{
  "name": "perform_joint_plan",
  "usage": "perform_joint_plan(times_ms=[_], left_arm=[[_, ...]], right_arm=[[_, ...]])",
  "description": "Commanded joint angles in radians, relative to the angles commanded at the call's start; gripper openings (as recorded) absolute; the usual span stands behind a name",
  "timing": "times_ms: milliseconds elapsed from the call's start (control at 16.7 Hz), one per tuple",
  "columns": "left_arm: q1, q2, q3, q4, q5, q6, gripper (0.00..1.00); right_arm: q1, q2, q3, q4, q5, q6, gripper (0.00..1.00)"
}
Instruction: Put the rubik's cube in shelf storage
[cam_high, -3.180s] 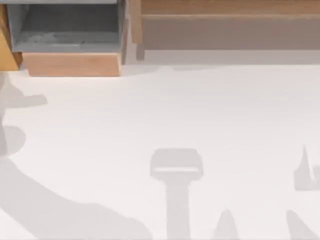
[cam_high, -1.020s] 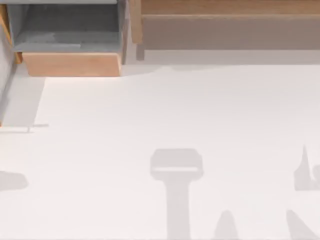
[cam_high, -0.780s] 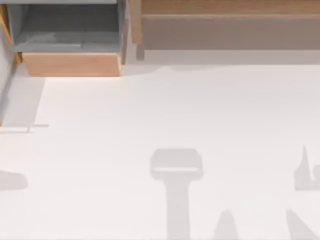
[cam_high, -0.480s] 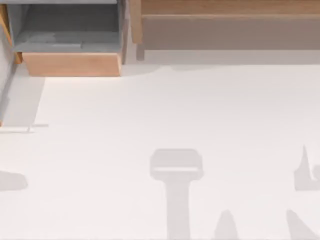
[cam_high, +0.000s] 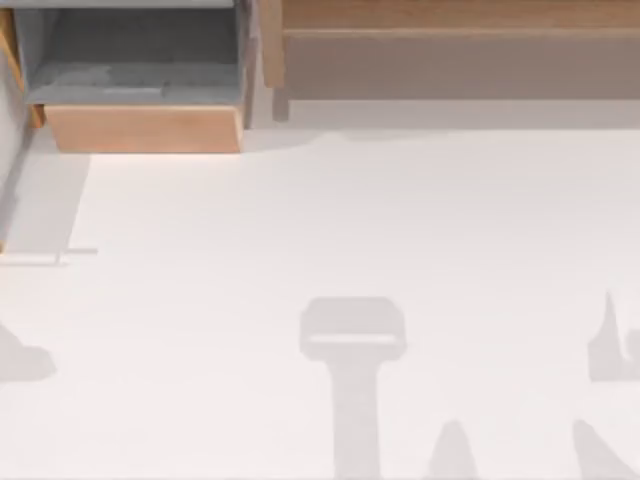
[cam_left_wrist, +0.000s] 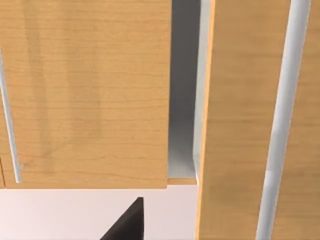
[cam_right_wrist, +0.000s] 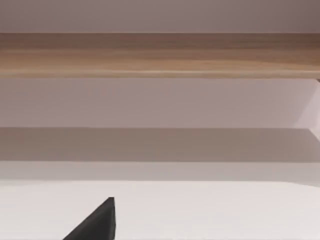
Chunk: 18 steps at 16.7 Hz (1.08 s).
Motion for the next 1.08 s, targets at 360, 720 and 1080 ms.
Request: perform_joint_plan(times_ms=[360, 720, 1080], left_arm=[[0.0, 0.0, 0.0, 0.0, 0.0, 0.0, 1.0], [0.043, -0.02, -0.054, 0.033, 0.044, 0.003, 1.0], [0.05, -0.019, -0.05, 0.025, 0.042, 0.003, 1.0]], right_arm=[[0.0, 0.0, 0.0, 0.0, 0.0, 0.0, 1.0], [0.0, 0.0, 0.0, 0.0, 0.0, 0.0, 1.0], [0.0, 0.0, 0.0, 0.0, 0.0, 0.0, 1.0]])
